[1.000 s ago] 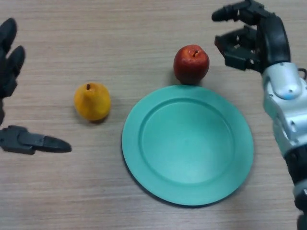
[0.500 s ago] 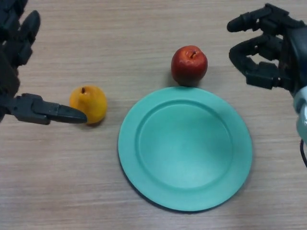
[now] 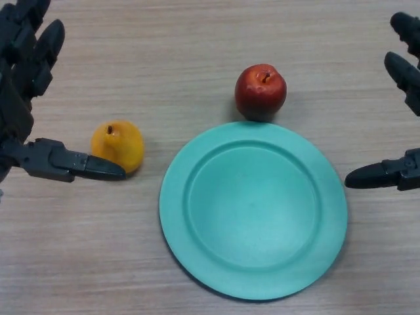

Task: Pick up the red apple and place it on the plate

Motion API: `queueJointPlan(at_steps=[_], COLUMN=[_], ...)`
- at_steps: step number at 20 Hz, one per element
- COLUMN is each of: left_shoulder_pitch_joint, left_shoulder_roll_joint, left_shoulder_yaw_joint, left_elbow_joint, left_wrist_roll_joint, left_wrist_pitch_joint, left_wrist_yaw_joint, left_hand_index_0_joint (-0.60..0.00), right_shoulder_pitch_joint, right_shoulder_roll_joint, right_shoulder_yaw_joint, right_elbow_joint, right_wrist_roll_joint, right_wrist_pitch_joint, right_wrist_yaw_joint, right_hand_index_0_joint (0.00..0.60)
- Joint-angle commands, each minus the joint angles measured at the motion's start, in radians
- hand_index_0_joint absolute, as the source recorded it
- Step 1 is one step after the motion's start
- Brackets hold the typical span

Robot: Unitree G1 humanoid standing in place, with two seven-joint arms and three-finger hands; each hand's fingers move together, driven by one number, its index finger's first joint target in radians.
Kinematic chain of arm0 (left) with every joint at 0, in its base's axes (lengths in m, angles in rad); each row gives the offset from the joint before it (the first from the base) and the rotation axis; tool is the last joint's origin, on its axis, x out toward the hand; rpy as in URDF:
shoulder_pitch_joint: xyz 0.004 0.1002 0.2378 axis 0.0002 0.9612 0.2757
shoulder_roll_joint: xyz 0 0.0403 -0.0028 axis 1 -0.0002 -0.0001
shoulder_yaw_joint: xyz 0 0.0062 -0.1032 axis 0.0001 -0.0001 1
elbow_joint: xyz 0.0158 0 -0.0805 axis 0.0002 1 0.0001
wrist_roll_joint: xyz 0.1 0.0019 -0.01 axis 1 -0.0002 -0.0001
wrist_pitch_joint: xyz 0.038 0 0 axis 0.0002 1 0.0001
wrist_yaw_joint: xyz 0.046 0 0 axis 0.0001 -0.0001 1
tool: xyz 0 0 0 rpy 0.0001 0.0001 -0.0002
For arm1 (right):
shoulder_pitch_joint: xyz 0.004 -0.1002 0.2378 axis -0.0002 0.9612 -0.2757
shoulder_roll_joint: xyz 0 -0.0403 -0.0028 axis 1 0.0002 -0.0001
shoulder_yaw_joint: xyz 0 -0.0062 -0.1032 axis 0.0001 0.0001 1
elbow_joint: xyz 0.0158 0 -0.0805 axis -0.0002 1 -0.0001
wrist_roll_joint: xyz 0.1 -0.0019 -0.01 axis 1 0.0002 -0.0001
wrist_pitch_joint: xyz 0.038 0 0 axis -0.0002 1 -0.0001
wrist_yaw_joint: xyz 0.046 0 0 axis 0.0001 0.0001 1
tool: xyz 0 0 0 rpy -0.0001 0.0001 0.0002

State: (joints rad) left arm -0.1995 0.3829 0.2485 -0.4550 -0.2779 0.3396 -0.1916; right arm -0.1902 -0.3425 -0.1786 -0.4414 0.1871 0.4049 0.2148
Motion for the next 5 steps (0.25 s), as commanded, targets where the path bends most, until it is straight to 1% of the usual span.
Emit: queueJointPlan(at_steps=[1, 2, 3, 4, 5], left_shoulder_pitch_joint=[-0.025, -0.019, -0.018, -0.016, -0.014], left_shoulder_roll_joint=[0.044, 0.051, 0.052, 0.057, 0.056], left_shoulder_yaw_joint=[0.065, 0.080, 0.084, 0.091, 0.091], left_elbow_joint=[-0.032, -0.018, -0.009, 0.003, 0.002], left_wrist_roll_joint=[0.029, 0.018, 0.014, -0.003, -0.013], left_wrist_pitch_joint=[-0.105, -0.107, -0.114, -0.097, -0.089], left_wrist_yaw_joint=[0.017, -0.007, -0.013, -0.020, -0.020], left_hand_index_0_joint=[0.000, 0.000, 0.000, 0.000, 0.000], right_shoulder_pitch_joint=[-0.036, -0.034, -0.033, -0.038, -0.040], right_shoulder_roll_joint=[-0.050, -0.045, -0.042, -0.036, -0.035], right_shoulder_yaw_joint=[-0.079, -0.071, -0.068, -0.060, -0.054], right_elbow_joint=[-0.026, 0.002, 0.007, 0.005, 0.003], right_wrist_roll_joint=[0.036, 0.016, 0.013, 0.016, 0.015], right_wrist_pitch_joint=[-0.124, -0.163, -0.171, -0.153, -0.147], right_wrist_yaw_joint=[-0.006, -0.015, -0.020, -0.043, -0.049], right_hand_index_0_joint=[0.000, 0.000, 0.000, 0.000, 0.000])
